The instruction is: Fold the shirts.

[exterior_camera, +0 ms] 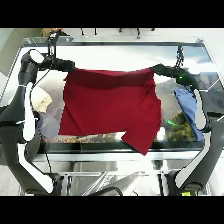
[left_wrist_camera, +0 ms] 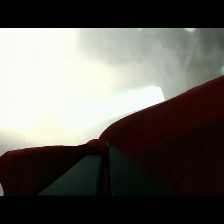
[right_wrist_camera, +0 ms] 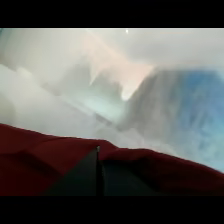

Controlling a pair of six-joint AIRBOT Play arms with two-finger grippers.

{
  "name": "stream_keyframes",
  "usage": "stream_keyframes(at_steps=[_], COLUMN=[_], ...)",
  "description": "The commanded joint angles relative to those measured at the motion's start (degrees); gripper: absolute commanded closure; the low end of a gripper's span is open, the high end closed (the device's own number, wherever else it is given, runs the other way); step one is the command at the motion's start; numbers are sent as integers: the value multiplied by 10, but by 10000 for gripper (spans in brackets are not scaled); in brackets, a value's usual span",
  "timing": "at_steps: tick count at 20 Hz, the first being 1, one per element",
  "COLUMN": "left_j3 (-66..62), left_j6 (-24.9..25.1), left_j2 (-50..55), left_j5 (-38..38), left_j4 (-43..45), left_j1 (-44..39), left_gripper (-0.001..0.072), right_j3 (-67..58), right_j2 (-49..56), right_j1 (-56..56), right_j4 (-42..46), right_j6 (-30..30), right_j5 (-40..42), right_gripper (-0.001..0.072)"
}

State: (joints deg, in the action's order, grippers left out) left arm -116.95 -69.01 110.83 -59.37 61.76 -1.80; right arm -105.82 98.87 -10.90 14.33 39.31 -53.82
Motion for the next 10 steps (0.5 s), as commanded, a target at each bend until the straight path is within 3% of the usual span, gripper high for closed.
stream_keyframes(at_steps=[1,4,7,10], left_j3=[-40,8,51,68], left_j6=[-12,-7,-5,-5], left_j2=[19,-10,-19,-13], left_j5=[14,7,-5,-15], left_j4=[3,5,51,64], left_j1=[8,19,14,5], left_gripper=[695,695,695,695], right_j3=[-47,-50,-49,-33], right_j2=[7,-21,-33,-33], right_j1=[-10,-23,-18,-10], right_j4=[3,52,238,321], right_j6=[0,29,134,172], right_j5=[13,-58,-110,-146], right_gripper=[685,685,687,687])
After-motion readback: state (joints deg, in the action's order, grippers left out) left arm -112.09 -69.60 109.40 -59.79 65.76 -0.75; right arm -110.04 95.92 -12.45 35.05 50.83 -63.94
